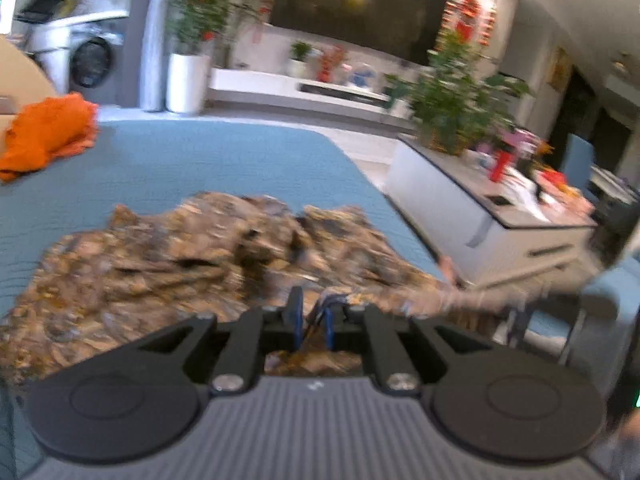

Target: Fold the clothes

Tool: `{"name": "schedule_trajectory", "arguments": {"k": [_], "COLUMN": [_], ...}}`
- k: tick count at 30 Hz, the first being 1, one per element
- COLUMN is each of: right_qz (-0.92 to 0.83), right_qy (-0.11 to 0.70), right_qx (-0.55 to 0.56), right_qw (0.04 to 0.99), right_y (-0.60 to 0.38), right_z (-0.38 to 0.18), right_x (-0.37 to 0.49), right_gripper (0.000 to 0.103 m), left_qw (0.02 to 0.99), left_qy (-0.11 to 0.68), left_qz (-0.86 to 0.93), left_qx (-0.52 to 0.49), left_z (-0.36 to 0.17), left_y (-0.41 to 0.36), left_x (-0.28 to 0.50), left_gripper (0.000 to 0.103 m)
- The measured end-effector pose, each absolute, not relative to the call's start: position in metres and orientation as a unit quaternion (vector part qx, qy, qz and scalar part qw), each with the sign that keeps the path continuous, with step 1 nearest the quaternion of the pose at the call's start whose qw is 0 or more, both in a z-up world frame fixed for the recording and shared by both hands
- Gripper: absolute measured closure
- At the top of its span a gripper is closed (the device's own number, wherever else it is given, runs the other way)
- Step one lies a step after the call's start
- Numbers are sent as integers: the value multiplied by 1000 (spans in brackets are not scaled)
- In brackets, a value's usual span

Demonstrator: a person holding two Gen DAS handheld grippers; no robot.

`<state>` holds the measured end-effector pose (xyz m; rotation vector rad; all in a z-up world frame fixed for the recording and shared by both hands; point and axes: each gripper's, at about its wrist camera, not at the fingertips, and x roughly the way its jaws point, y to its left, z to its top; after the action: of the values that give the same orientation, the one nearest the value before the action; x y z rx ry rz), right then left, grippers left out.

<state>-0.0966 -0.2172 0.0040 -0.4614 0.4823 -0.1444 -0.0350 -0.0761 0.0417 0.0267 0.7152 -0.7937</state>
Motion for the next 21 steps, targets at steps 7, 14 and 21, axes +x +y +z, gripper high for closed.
{"name": "schedule_trajectory", "arguments": {"k": [7,14,21], "right_qz": [-84,123,235], "right_qy": [200,436,507], "right_qx": [-425,-430,-287], "right_qw": [879,781,778], "right_y": [-248,-257,-274], "right_z": [59,4,38], "right_x": [-169,-184,-186], "right_gripper": [99,97,79], "left_qw": [797,746,768], "left_qy": [395,460,437], "left_qz": [-451,-462,-443], "left_qx": [66,135,149], "left_z": [18,-11,10], "left_y": [-101,-100,-61], "left_x": [-81,-90,-66], "left_gripper": [80,38,19]}}
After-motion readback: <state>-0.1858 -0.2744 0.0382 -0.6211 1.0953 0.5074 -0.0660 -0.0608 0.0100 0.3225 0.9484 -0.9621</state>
